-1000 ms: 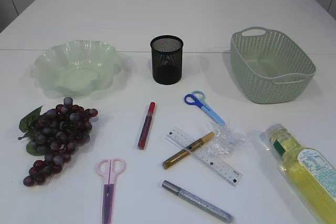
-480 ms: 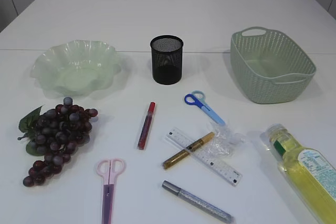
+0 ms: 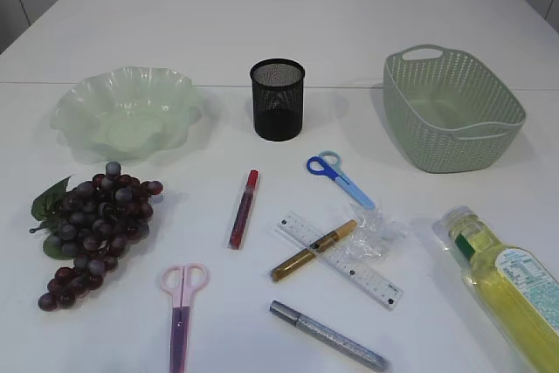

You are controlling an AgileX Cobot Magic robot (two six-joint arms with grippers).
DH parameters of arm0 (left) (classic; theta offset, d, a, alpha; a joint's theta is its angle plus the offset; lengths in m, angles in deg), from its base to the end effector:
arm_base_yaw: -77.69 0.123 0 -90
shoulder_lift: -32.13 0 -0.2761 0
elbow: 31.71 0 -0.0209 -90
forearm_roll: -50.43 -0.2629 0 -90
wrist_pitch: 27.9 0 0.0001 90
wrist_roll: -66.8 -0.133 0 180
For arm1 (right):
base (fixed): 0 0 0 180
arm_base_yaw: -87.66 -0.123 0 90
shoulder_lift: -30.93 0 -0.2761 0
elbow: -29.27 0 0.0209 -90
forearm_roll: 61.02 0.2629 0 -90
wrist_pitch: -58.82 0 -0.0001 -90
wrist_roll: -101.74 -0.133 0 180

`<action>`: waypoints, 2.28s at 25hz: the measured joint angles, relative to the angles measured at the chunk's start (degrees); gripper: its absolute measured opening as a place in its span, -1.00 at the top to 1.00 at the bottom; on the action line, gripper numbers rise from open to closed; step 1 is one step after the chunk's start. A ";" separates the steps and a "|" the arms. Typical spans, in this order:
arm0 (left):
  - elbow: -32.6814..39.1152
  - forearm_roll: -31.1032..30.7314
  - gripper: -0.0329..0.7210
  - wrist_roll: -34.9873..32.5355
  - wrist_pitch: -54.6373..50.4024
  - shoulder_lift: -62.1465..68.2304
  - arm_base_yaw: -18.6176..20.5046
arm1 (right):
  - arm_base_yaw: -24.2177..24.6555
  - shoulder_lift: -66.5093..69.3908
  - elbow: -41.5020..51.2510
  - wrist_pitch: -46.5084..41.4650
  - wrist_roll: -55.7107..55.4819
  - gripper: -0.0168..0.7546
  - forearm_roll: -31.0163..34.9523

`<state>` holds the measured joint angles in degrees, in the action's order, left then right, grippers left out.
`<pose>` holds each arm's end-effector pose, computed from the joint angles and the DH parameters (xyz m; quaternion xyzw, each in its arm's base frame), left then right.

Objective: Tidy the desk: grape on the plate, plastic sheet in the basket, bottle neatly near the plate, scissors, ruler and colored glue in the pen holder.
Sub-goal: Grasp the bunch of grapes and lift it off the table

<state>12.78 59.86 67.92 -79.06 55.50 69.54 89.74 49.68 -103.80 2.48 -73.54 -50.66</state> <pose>0.0945 -0.0307 0.2876 0.0407 0.8579 -0.1219 0.4974 0.0822 0.0169 0.2701 -0.0127 0.8711 0.0612 0.4872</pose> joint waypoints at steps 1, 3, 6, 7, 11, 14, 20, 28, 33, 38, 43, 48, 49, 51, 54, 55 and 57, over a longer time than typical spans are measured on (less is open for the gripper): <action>-0.02 0.09 -0.21 0.00 1.13 2.77 0.00 | 0.00 2.43 -0.29 1.08 0.00 -0.49 0.10; -0.02 0.09 -0.21 0.00 3.03 8.66 0.00 | 0.00 6.97 -0.80 3.10 -0.02 -0.49 0.10; -0.02 0.09 -0.21 0.00 6.21 17.29 0.00 | 0.00 14.01 -1.97 6.34 -0.15 -0.49 0.10; -0.02 0.13 -0.21 0.00 7.17 20.30 0.00 | 0.00 16.38 -2.61 7.30 -0.15 -0.49 0.10; -0.49 1.64 -0.21 0.00 9.42 29.86 0.00 | 0.00 25.52 -5.86 7.76 -0.15 -0.49 0.10; -1.61 1.86 -0.21 0.00 10.63 34.81 0.00 | 0.00 31.68 -8.65 7.76 -0.15 -0.49 0.10; -6.28 2.09 -0.21 0.00 12.43 43.65 0.00 | 0.00 41.67 -14.47 7.23 -0.15 -0.49 0.10; -14.06 2.41 -0.22 0.00 12.42 58.36 0.00 | 0.00 53.16 -19.49 5.08 3.03 -0.49 0.10; -17.95 3.23 -0.55 0.00 12.59 65.34 0.00 | 0.00 55.12 -20.10 4.82 3.54 -0.49 0.10; -18.96 5.66 -0.70 0.00 15.98 71.68 -0.34 | 0.00 55.04 -20.10 4.89 3.80 -0.49 0.12; -19.09 5.43 -0.71 1.05 20.65 76.53 -4.98 | 0.00 55.04 -20.19 4.89 3.88 -0.49 0.22; -21.06 5.22 -0.68 9.39 22.18 80.39 -6.78 | 0.00 55.04 -20.19 4.89 3.88 -0.49 0.25; -21.63 5.22 -0.67 11.14 22.42 80.94 -6.78 | 0.00 55.14 -20.19 4.89 3.88 -0.49 0.34; -22.20 5.11 -0.66 13.84 23.25 81.86 -6.78 | 0.00 55.14 -20.19 4.89 4.01 -0.49 0.34; -22.34 5.10 -0.65 15.96 24.16 83.52 -6.78 | 0.00 55.14 -20.19 4.89 4.13 -0.49 0.34; -22.34 5.10 -0.65 16.29 24.43 84.04 -6.78 | 0.00 55.14 -20.19 4.89 4.16 -0.49 0.34; -22.34 5.02 -0.64 16.52 24.85 85.35 -6.78 | 0.00 55.27 -20.19 4.79 4.25 -0.49 0.34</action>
<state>-9.56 64.88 84.43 -54.21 140.85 62.76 89.74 104.95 -124.00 7.27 -69.28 -50.32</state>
